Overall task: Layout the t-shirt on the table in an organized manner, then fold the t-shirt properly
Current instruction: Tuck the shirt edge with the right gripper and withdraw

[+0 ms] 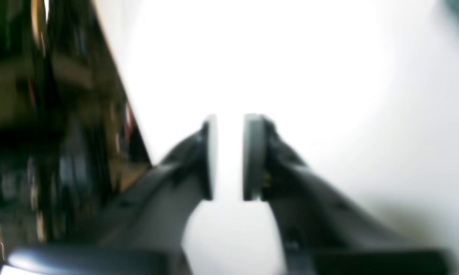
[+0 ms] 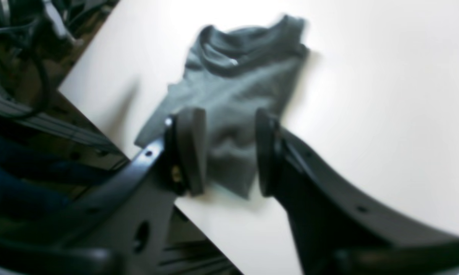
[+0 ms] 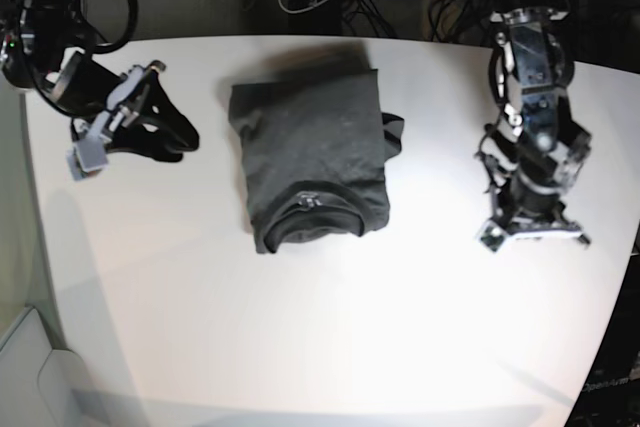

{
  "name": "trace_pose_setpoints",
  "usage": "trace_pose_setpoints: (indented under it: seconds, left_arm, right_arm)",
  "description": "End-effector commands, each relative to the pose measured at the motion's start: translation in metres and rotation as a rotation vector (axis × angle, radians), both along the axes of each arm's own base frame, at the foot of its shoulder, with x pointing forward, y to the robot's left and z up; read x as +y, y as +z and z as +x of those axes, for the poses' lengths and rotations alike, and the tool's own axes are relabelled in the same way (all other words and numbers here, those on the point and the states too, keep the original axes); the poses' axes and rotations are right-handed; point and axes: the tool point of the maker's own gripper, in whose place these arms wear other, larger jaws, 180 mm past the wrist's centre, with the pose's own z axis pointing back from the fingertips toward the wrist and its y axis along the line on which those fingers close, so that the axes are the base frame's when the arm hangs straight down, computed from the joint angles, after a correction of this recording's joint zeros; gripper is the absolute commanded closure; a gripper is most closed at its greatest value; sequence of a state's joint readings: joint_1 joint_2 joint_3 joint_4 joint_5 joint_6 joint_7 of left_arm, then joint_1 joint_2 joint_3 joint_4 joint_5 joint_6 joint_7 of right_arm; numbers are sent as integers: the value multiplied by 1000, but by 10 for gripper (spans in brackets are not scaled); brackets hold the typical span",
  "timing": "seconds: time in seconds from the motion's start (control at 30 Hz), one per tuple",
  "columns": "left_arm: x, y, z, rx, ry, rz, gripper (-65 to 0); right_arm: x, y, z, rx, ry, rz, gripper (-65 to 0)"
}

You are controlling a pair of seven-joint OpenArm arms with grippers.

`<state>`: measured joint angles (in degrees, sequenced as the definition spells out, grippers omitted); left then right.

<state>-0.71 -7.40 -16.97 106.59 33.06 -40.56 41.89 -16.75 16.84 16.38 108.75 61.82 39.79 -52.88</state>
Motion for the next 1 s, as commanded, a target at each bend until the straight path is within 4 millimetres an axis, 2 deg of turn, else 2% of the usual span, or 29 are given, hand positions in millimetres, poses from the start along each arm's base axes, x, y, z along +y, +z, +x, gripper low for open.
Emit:
trace_pose_setpoints:
  seconds: [0.0, 0.03, 0.13, 0.23, 0.33, 0.43, 0.5, 0.63, 0.83, 0.97]
  left_arm:
    - [16, 15, -4, -52, 47, 3, 0]
    - [38, 12, -18, -42, 112, 5, 0]
    - [84, -3, -61, 9, 257, 19, 0]
    - [116, -21, -108, 67, 365, -12, 0]
    - [134, -30, -146, 90, 434, -71, 0]
    - [149, -34, -179, 105, 503, -108, 0]
    - [155, -37, -197, 121, 529, -124, 0]
    - [162, -39, -215, 129, 557, -147, 0]
    - [161, -39, -215, 128, 553, -156, 0]
    - [160, -39, -214, 125, 551, -158, 0]
  right_arm:
    - [13, 13, 10, -45, 23, 56, -145]
    - [27, 13, 15, -49, 51, 84, -104]
    - [67, 13, 21, -37, 124, 173, 0]
    - [112, 8, 13, 8, 202, 269, 0]
    - [145, -4, 5, 70, 269, 328, 0]
    - [167, -27, -2, 160, 296, 382, 0]
    - [176, -42, -4, 210, 290, 414, 0]
    - [182, -68, -4, 277, 265, 438, 0]
    - [167, -111, 2, 377, 169, 435, 0]
    - [158, -132, 7, 422, 109, 435, 0]
